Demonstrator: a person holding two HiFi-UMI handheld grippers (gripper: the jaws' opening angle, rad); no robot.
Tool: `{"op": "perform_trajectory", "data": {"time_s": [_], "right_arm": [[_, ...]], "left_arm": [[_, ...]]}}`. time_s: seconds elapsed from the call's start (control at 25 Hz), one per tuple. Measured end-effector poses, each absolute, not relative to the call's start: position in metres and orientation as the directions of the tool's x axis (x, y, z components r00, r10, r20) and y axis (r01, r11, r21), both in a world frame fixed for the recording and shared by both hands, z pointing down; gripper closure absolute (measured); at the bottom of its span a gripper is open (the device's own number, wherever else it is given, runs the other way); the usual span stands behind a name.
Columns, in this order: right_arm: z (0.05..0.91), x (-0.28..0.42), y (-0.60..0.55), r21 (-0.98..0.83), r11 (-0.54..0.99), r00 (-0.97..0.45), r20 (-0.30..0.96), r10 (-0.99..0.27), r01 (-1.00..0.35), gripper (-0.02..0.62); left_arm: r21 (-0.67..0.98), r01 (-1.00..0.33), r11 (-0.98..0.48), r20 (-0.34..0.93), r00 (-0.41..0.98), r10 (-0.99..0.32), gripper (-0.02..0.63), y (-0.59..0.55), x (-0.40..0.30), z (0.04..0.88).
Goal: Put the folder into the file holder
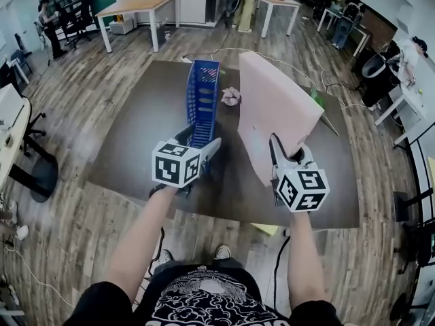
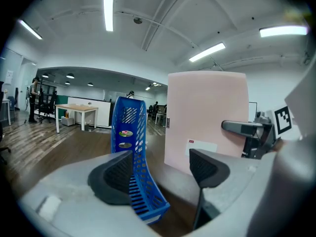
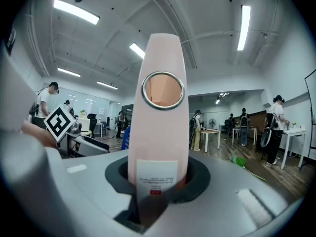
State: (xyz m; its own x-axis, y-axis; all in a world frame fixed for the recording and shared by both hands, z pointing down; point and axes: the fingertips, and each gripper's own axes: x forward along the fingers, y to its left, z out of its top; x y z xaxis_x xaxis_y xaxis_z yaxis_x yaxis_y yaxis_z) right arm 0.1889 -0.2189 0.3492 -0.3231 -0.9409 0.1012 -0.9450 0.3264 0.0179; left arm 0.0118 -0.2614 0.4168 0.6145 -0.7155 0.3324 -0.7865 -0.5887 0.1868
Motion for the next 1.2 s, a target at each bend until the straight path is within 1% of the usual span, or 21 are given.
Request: {"op": "perform_trajectory", "data": {"time_s": [0.32,0.52,0.8,1.2], "right_arm": [[0.333,0.156,-0.186,0.031,0.188,-0.185,0.071,-0.980,-0.982,0.489],[0.326,0.139,-0.163,0.039,0.115,-0.113,0.055,-0.992,-0.993,0.491],[0.314,0.115,-0.145,0.050,0.061,-0.059,0.032,-0.998,-0.997,0.491],[0.289,0.073,-0.128,0.064,0.036,-0.037,-0.016,-0.999,-0.997,0.491]], "left_arm": [[0.190,-0.712,-0.676,0.327,0.695,-0.640,0.238,-0.252,-0.027,0.417],[0.189,-0.660,-0.727,0.330,0.740,-0.586,0.238,-0.241,-0.038,0.420],[0.195,-0.608,-0.770,0.316,0.782,-0.538,0.238,-0.229,-0.047,0.416],[0.201,-0.571,-0.796,0.303,0.809,-0.504,0.238,-0.218,-0.073,0.415]]}}
